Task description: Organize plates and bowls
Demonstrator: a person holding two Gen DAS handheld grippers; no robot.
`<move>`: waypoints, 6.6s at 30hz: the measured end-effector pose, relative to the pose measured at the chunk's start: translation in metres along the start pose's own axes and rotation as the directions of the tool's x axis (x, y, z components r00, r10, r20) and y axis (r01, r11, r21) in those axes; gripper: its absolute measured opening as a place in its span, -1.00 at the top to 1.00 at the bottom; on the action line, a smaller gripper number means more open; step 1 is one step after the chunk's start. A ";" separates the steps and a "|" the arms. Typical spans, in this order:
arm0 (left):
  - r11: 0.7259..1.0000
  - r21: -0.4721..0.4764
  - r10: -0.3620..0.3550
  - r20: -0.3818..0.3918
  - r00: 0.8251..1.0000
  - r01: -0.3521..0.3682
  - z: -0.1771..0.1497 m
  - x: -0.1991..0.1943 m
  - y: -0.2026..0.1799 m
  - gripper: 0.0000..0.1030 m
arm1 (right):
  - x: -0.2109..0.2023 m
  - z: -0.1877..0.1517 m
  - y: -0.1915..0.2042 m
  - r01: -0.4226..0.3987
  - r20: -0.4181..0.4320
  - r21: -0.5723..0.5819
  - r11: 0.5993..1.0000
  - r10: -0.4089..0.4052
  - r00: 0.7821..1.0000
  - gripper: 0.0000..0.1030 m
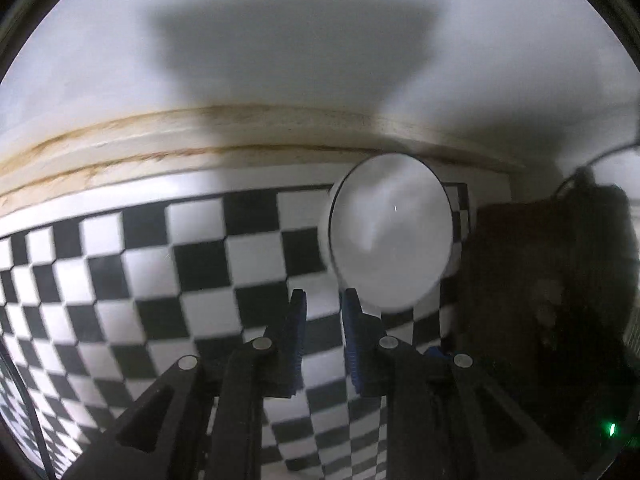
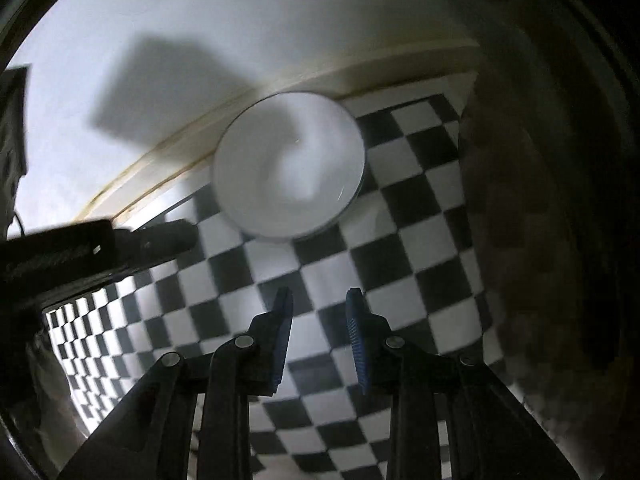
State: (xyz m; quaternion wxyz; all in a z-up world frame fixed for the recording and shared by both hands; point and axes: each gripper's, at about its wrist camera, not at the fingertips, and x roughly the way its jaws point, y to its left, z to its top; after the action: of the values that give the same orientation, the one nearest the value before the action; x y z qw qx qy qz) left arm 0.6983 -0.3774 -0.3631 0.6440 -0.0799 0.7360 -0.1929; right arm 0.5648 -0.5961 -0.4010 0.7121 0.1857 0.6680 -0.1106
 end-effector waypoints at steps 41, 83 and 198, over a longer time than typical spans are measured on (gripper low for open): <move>0.998 -0.001 0.069 0.009 0.998 -0.069 0.003 0.032 0.053 0.83 | 0.083 0.086 0.029 -0.079 -0.169 -0.048 0.996 0.070 0.983 0.87; 0.984 0.178 -0.007 0.038 0.999 0.000 -0.261 -0.084 0.036 0.83 | -0.088 -0.194 -0.005 -0.158 -0.053 -0.124 0.980 0.153 0.987 0.88; 0.956 0.249 0.114 0.173 0.978 -0.156 -0.360 -0.148 0.022 0.55 | -0.186 -0.307 -0.026 -0.056 0.148 -0.133 0.990 0.076 0.986 -0.72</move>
State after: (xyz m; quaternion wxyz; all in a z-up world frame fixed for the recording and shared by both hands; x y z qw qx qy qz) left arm 0.3722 -0.2384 -0.2014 0.7165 0.0411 0.6549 -0.2367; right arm 0.2592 -0.5094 -0.2317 0.7749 0.1527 0.6106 -0.0578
